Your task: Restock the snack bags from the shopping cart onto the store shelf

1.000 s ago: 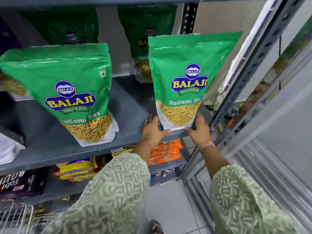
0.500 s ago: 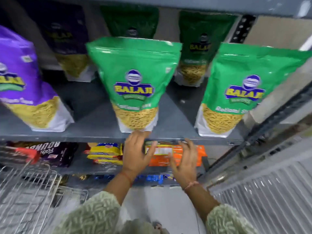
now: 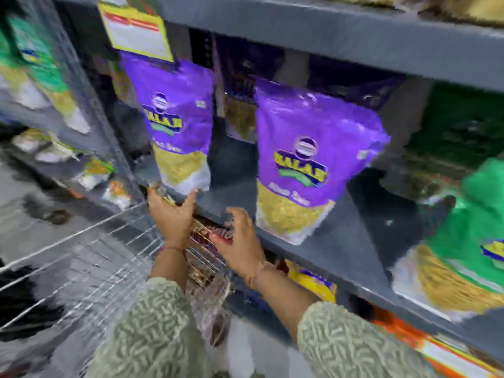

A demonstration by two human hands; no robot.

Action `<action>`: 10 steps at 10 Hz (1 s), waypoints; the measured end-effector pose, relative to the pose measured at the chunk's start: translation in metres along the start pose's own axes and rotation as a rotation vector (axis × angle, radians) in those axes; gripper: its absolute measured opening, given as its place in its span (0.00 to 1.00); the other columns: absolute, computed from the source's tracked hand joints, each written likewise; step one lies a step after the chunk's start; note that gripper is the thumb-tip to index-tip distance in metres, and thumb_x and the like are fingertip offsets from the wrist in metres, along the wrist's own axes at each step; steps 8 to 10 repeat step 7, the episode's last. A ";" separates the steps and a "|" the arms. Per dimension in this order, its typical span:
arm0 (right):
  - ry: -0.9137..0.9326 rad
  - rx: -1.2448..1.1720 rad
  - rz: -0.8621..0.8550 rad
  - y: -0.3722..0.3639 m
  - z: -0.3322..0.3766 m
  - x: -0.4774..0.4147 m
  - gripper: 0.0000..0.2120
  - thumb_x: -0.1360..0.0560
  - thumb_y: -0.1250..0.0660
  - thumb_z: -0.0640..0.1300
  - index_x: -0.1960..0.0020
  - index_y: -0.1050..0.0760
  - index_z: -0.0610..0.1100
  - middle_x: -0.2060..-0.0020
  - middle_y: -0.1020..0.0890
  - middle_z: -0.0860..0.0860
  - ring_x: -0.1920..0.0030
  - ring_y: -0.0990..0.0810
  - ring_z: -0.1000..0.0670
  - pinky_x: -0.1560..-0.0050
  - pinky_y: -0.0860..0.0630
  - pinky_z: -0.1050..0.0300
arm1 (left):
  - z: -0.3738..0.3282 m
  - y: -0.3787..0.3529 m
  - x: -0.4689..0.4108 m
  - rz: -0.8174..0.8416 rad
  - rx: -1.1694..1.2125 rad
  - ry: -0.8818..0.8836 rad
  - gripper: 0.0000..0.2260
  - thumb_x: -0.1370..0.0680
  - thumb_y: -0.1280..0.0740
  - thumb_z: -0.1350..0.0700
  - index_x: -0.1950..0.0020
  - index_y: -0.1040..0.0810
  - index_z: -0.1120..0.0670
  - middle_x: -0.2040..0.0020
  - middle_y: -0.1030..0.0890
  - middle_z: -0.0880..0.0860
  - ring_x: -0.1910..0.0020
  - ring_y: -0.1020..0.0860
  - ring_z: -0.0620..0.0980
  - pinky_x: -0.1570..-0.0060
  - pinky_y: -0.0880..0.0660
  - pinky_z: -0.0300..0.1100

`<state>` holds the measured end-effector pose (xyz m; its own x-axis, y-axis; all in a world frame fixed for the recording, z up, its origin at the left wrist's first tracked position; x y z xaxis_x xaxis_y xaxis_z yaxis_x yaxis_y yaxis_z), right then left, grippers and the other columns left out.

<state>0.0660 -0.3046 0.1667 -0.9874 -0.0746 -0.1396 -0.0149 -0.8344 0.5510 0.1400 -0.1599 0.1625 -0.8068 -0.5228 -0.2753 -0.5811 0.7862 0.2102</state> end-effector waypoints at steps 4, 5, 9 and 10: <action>-0.324 -0.088 0.049 -0.055 -0.008 -0.124 0.25 0.26 0.39 0.38 0.31 0.42 0.41 0.36 0.28 0.37 0.37 0.28 0.37 0.39 0.30 0.46 | 0.057 -0.016 -0.070 0.398 -0.019 0.019 0.56 0.46 0.19 0.49 0.27 0.49 0.48 0.30 0.31 0.54 0.34 0.32 0.47 0.34 0.35 0.41; -0.337 -0.030 0.068 -0.058 -0.006 -0.122 0.24 0.25 0.40 0.39 0.31 0.42 0.42 0.37 0.26 0.37 0.39 0.27 0.35 0.41 0.28 0.44 | 0.058 -0.017 -0.070 0.406 0.001 0.008 0.55 0.45 0.19 0.50 0.27 0.50 0.46 0.29 0.33 0.53 0.31 0.33 0.49 0.31 0.34 0.53; -0.285 -0.054 0.026 -0.049 0.001 -0.103 0.31 0.26 0.36 0.43 0.28 0.47 0.42 0.28 0.37 0.42 0.30 0.36 0.43 0.33 0.37 0.53 | 0.053 -0.010 -0.061 0.360 -0.080 0.019 0.58 0.43 0.21 0.46 0.26 0.57 0.51 0.25 0.41 0.57 0.26 0.41 0.52 0.28 0.39 0.54; -0.285 -0.054 0.026 -0.049 0.001 -0.103 0.31 0.26 0.36 0.43 0.28 0.47 0.42 0.28 0.37 0.42 0.30 0.36 0.43 0.33 0.37 0.53 | 0.053 -0.010 -0.061 0.360 -0.080 0.019 0.58 0.43 0.21 0.46 0.26 0.57 0.51 0.25 0.41 0.57 0.26 0.41 0.52 0.28 0.39 0.54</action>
Point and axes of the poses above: each hand's wrist, its own x-axis away from the middle knuckle, its own y-axis out of the back of the hand, z = x × y, the point moved 2 cm from there along -x, towards the middle knuckle
